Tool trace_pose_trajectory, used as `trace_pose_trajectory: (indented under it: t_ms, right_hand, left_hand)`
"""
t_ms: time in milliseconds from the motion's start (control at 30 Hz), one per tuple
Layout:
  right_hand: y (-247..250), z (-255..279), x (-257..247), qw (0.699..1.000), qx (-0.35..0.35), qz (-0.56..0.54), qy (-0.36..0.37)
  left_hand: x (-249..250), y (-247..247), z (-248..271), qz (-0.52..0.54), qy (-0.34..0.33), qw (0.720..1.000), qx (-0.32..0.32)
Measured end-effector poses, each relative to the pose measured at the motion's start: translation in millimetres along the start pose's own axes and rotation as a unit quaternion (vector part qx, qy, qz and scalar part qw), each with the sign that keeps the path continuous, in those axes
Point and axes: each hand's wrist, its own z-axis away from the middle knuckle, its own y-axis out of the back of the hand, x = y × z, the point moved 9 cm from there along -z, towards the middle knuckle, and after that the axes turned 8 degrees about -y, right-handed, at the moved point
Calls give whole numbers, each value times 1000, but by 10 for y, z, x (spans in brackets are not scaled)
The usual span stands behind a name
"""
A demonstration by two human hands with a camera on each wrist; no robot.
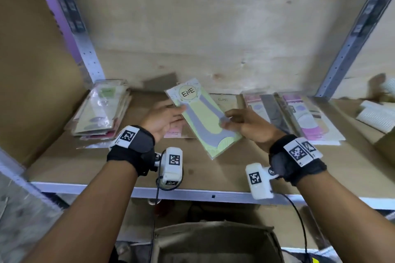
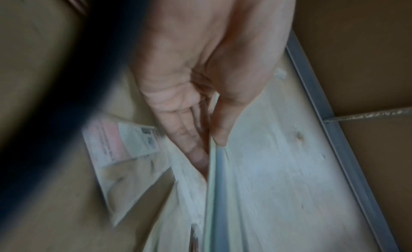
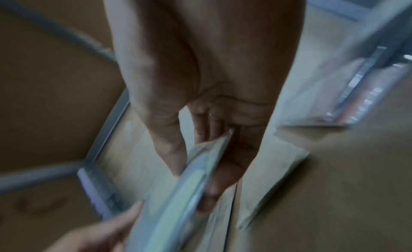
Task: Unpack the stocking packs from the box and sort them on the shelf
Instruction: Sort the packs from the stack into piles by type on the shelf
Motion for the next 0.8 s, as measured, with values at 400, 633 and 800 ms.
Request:
trace_pose_trajectory:
  t_ms: [400,633,800]
  right_hand:
    - [465,-271,369,983,127,-51,-125]
    - [512,-469,296,972,161,61,-161]
    - [529,-444,278,957,188,152,-162]
  left_hand:
    - [-409,-583,-188,-146,49,985,-74]
    - [-439,-471,-513,-238,15,971,1]
    - [-542,-453,-643,-304,21,952,17]
